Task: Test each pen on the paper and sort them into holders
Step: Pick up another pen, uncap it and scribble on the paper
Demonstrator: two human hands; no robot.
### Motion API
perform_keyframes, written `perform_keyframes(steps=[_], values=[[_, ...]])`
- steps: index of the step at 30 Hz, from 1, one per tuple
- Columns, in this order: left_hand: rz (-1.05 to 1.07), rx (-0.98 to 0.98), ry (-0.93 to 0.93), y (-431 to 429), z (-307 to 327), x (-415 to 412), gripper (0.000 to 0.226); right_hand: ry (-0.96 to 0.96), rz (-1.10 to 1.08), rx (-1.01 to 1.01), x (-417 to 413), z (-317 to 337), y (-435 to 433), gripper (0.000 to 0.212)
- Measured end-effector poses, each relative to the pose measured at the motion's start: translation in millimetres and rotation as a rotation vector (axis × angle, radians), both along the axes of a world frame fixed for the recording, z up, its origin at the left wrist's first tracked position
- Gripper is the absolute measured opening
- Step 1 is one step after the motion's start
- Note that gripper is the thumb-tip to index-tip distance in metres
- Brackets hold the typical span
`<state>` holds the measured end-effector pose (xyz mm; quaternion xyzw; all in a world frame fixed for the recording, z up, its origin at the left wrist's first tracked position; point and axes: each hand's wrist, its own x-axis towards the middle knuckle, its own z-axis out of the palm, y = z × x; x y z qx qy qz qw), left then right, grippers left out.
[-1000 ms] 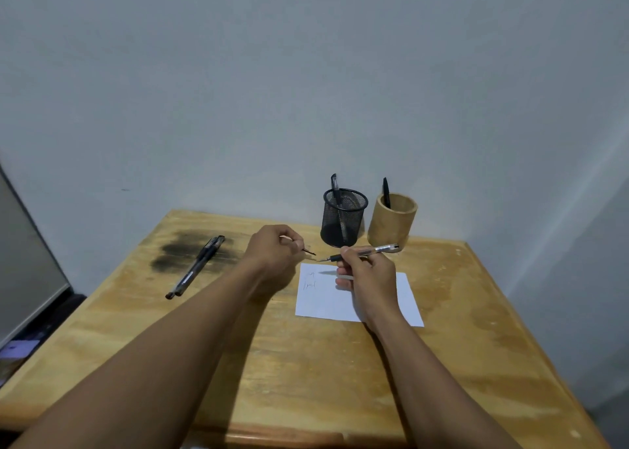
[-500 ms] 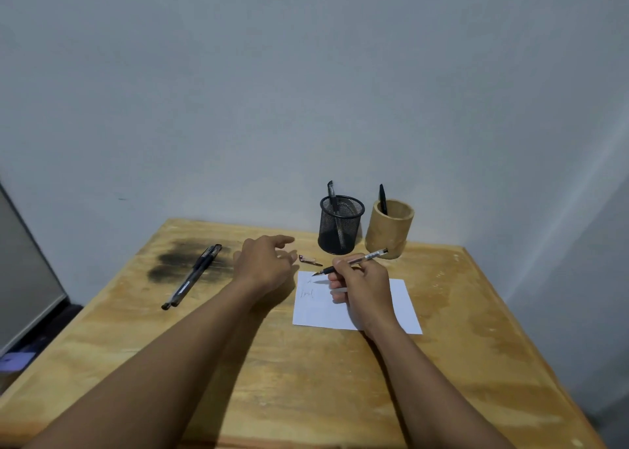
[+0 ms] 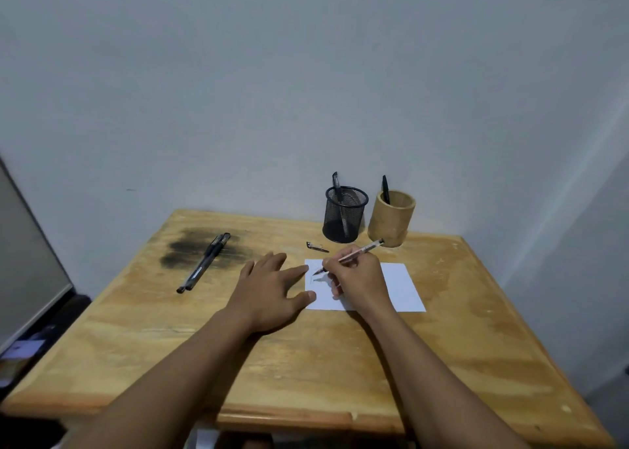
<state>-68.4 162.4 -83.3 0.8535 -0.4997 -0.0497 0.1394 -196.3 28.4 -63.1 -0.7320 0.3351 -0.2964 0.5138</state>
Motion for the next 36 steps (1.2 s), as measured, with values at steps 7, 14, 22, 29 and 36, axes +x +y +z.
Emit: perform_keyframes(steps=[7, 14, 22, 29, 36], values=[[-0.008, -0.003, 0.011, 2.1, -3.4, 2.4, 0.071, 0.138, -0.038, -0.097, 0.5, -10.4, 4.0, 0.016], [-0.011, -0.007, -0.026, 2.3, -8.0, 3.2, 0.071, 0.093, -0.063, -0.16, -6.3, -9.7, 8.2, 0.015], [-0.019, -0.005, -0.033, 5.0, -8.2, 2.1, 0.07, 0.168, -0.054, -0.122, -9.8, -12.7, 12.1, 0.022], [-0.017, -0.013, -0.034, 3.5, -7.8, 1.5, 0.068, 0.213, -0.013, -0.177, -9.1, -10.7, 13.6, 0.018], [-0.016, -0.02, -0.023, 3.7, -8.5, 1.9, 0.069, 0.197, -0.048, -0.168, -8.0, -12.1, 14.0, 0.023]])
